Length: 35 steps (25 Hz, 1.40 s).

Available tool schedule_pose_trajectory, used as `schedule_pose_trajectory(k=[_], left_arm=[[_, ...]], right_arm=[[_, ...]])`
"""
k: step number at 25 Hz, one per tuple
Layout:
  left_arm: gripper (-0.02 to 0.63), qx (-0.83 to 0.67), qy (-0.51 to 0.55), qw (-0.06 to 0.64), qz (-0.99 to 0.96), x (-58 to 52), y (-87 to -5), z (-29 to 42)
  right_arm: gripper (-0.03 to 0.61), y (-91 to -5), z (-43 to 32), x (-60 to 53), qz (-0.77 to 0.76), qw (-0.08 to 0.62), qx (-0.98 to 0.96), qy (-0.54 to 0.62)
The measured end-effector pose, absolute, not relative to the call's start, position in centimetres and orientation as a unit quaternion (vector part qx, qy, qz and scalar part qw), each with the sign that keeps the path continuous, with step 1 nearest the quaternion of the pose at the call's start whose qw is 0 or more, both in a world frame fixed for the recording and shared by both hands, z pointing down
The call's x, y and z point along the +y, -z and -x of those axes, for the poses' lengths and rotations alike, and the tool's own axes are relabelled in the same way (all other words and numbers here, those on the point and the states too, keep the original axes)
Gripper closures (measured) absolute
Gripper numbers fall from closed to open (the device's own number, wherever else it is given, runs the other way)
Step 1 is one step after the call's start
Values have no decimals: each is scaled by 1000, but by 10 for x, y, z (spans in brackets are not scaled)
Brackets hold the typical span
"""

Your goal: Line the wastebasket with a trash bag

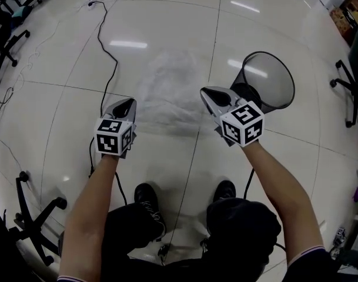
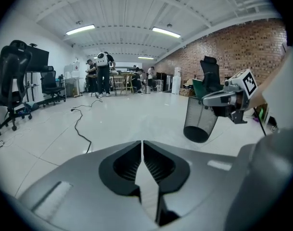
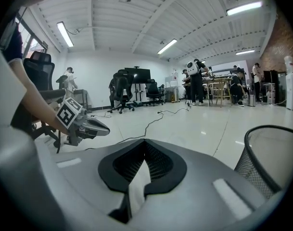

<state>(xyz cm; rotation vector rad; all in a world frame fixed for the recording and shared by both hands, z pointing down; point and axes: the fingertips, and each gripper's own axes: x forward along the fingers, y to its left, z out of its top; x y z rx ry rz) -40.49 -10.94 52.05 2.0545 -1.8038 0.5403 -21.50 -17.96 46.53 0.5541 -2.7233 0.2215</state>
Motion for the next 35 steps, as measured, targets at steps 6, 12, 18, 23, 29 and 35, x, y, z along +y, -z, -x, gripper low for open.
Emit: schedule_pose_trajectory(k=[6,12,18,23,29,35], left_arm=[[558,-634,-217,193,-717,-100,-577,425],[495,-617,-255,210,-714,-101,-627,441],[428,-608,-278,241,-704,-104,-668,446],[425,-603,-293,248,-699,-113,-689,452],[466,-605,-303,247,-694,-122,-699,456],[603,-602,-304,238,-699,-127,-694,453]], right_arm=[[577,-527,207,-174,-207,204,-953,-90],[577,-566,202,-163,-202,222,-949,-99],[577,-588,199,-156,-196,238,-946,-104],[577,-605,192,-152,-200,252,-940,-115],[577,-625,176,-149,-205,273,-932,-123],[574,-656,148,-155,-235,315,-911,-126]])
